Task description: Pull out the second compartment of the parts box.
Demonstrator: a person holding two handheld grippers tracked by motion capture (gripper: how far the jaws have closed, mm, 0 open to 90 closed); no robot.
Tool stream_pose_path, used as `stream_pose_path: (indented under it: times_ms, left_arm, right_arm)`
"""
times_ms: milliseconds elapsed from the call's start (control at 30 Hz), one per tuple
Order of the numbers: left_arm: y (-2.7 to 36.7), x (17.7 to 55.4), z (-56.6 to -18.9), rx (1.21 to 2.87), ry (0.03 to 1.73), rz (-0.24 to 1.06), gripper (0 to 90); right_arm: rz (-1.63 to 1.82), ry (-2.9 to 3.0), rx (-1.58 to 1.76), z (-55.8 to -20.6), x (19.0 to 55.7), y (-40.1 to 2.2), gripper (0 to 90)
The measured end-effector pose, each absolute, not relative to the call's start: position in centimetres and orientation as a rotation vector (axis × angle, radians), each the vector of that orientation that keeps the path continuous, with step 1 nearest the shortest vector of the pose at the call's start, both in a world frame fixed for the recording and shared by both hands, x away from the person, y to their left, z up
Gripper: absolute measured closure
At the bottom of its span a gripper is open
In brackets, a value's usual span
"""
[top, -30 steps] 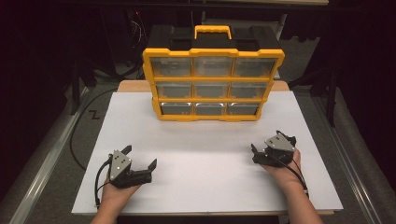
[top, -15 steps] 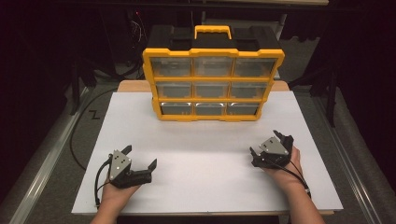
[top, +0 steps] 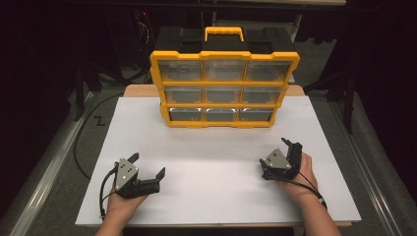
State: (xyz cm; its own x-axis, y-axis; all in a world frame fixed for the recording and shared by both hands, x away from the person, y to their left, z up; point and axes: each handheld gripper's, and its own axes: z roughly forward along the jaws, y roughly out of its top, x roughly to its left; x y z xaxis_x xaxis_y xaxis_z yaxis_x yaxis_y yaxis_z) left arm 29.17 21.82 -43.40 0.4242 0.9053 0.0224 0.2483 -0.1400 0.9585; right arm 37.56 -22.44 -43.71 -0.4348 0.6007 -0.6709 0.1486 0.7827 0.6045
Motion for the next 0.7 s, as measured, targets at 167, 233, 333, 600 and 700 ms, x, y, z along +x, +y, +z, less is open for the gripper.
stream_pose_path:
  times_ms: [167, 233, 333, 600, 700]
  left_arm:
    - [21.8, 29.1, -43.4, 1.645, 1.023, 0.794, 0.8]
    - [21.8, 29.2, -43.4, 1.646, 1.024, 0.794, 0.9]
    - [21.8, 29.2, -43.4, 1.645, 1.024, 0.793, 0.9]
    - [21.8, 29.1, -43.4, 1.647, 1.023, 0.794, 0.9]
    - [21.8, 29.2, -43.4, 1.648, 1.023, 0.795, 0.9]
  right_arm:
    - [0.521, 1.977, 0.503, -43.5, 37.4, -22.2, 0.8]
    - [0.512, 1.968, 0.491, -43.6, 37.2, -21.9, 0.7]
    - [0.477, 1.964, 0.448, -43.4, 37.1, -21.7, 0.8]
    - [0.403, 1.956, 0.372, -43.3, 36.6, -21.1, 0.8]
    - [0.375, 1.948, 0.341, -43.3, 36.5, -20.9, 0.8]
